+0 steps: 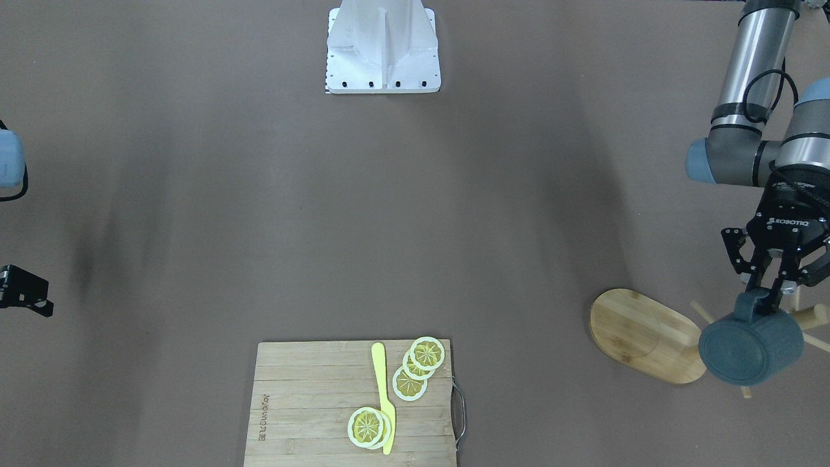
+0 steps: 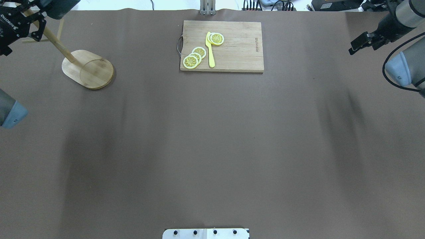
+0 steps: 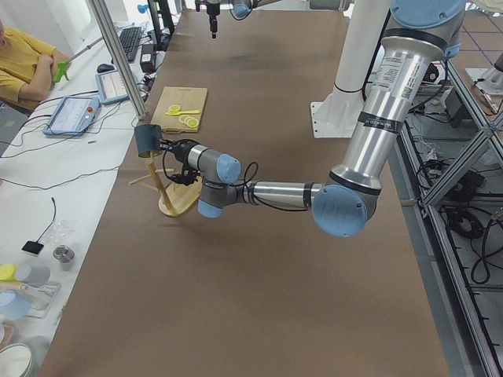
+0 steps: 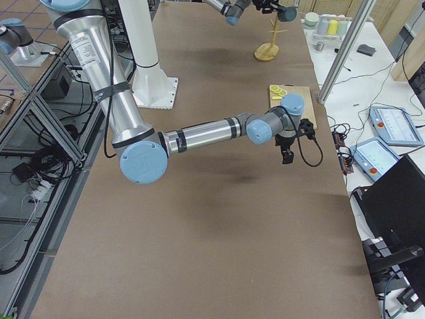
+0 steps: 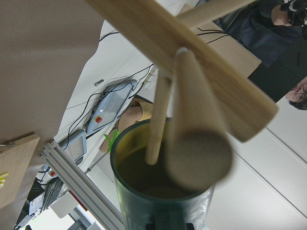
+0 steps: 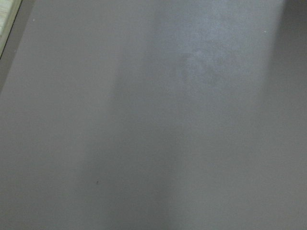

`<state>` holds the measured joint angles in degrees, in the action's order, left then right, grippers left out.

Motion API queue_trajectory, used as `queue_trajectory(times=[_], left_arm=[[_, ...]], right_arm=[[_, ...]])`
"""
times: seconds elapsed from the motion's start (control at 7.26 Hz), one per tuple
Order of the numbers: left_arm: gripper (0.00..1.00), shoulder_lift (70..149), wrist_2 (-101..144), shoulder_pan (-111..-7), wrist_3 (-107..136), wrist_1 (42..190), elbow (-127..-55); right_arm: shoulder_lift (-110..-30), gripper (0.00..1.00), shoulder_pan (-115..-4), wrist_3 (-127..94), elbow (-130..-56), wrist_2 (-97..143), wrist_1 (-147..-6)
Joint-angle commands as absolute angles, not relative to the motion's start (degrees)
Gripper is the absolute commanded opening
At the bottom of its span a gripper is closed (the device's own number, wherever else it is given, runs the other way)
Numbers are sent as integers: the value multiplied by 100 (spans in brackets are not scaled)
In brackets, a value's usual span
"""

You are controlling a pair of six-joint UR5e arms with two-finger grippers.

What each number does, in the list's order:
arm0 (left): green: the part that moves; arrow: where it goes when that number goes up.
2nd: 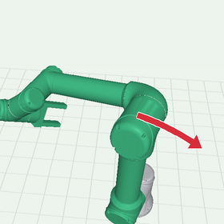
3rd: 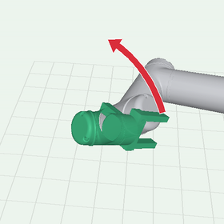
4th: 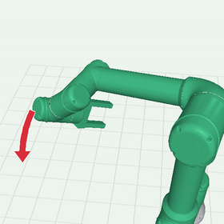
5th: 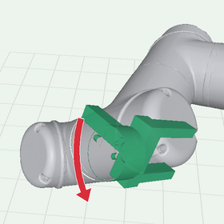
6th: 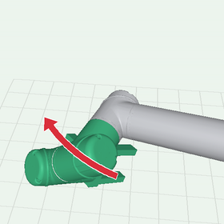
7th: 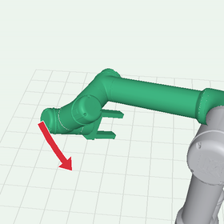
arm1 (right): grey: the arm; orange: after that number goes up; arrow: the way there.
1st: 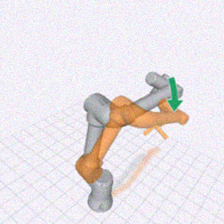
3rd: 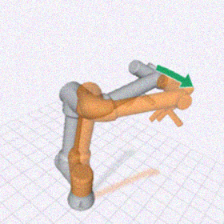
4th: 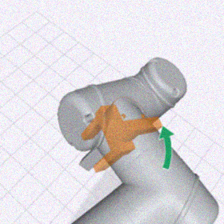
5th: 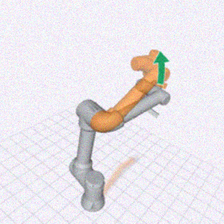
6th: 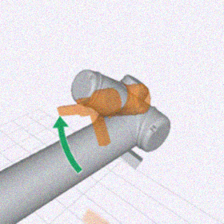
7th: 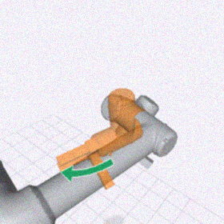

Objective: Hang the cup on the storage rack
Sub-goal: 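Align the mug handle over a peg of the wooden stand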

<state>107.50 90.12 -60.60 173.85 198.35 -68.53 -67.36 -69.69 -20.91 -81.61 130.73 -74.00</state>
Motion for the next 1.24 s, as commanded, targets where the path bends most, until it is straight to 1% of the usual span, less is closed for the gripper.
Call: queue_trajectory(times=[0.0, 0.14, 0.28, 0.41, 0.55, 0.83, 1.1], left_arm=[[0, 10583, 9026, -6038, 17490, 19933, -6829], [0, 10478, 9018, -6003, 17473, 20099, -6742], [26, 10477, 9018, -6003, 17481, 20179, -6741], [90, 10477, 9018, -5994, 17455, 20180, -6741], [98, 10485, 9018, -5994, 17438, 20180, -6767], [98, 10485, 9035, -5994, 17446, 20197, -6846], [98, 10390, 9061, -5994, 17211, 20206, -7196]], right_arm=[[-6741, 99, -6970, -2101, -8217, 13078, -7400], [-6759, 99, -6970, -2161, -8305, 13078, -7418], [-6767, 99, -6970, -2232, -8349, 13087, -7418], [-6768, 99, -6970, -2232, -8393, 13087, -7444], [-6776, 99, -6978, -2232, -8420, 13087, -7453], [-6776, 99, -6970, -2232, -8420, 13087, -7453], [-6802, 99, -6978, -2232, -8420, 13087, -7453]])
